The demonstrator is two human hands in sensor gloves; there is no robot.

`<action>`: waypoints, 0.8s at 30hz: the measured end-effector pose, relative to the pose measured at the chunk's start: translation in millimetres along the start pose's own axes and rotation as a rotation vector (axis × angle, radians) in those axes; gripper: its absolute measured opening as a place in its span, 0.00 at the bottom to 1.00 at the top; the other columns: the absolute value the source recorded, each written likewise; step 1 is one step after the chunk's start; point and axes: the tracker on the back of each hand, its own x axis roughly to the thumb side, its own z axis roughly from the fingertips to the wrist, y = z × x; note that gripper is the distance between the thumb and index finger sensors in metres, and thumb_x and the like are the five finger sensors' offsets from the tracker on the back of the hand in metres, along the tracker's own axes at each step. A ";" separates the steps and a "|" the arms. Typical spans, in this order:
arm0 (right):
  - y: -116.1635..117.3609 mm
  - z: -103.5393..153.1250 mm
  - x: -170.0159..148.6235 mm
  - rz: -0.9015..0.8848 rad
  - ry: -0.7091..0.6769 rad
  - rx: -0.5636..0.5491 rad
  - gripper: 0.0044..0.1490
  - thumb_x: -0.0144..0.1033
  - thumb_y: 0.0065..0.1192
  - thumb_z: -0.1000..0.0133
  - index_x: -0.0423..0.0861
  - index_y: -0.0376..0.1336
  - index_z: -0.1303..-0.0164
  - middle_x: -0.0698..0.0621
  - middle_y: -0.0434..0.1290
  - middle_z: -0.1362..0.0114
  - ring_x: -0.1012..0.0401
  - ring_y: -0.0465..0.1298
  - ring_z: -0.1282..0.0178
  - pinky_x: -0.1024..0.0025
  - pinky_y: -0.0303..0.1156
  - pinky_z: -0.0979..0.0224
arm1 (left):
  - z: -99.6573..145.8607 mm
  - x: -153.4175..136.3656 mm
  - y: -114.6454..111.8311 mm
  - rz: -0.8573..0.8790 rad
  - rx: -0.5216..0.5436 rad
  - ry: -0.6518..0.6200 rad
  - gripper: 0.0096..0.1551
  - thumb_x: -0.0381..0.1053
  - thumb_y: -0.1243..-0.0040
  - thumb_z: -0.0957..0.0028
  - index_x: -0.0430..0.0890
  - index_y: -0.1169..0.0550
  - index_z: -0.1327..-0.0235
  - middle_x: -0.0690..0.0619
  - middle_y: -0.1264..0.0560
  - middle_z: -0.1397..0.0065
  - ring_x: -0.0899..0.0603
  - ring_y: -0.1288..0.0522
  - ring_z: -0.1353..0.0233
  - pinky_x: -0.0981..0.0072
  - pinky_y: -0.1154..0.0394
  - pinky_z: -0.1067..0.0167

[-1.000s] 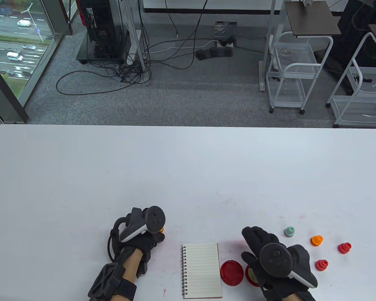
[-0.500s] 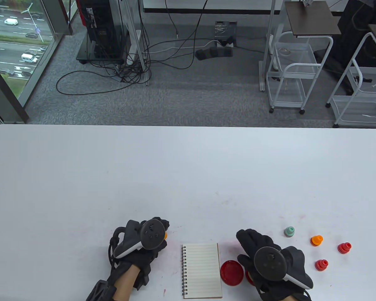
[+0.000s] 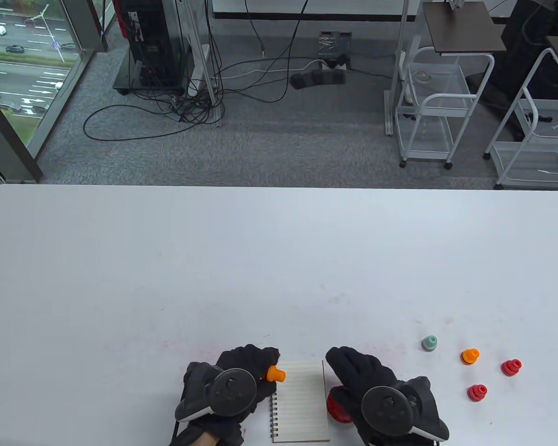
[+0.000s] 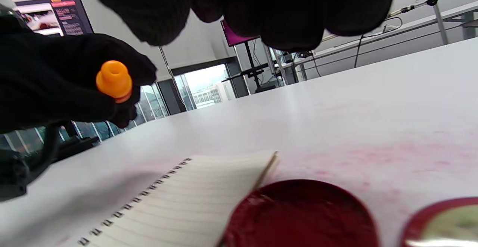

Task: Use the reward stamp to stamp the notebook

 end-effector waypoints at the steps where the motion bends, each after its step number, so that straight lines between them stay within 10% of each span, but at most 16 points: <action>1: 1.8 -0.5 2.7 -0.034 -0.011 -0.015 0.41 0.43 0.63 0.47 0.45 0.54 0.23 0.41 0.64 0.22 0.42 0.74 0.34 0.42 0.73 0.34 | 0.2 5.2 -1.2 -0.018 0.004 -0.016 0.41 0.56 0.27 0.61 0.41 0.23 0.34 0.52 0.19 0.47 0.49 0.17 0.51 0.41 0.21 0.38; 24: 14.9 -4.4 22.8 -0.274 -0.029 -0.199 0.32 0.39 0.68 0.50 0.45 0.64 0.37 0.44 0.77 0.39 0.54 0.82 0.52 0.54 0.82 0.47 | 4.8 19.0 -2.5 0.045 0.117 -0.101 0.41 0.61 0.30 0.60 0.42 0.22 0.34 0.52 0.17 0.44 0.47 0.16 0.48 0.42 0.21 0.37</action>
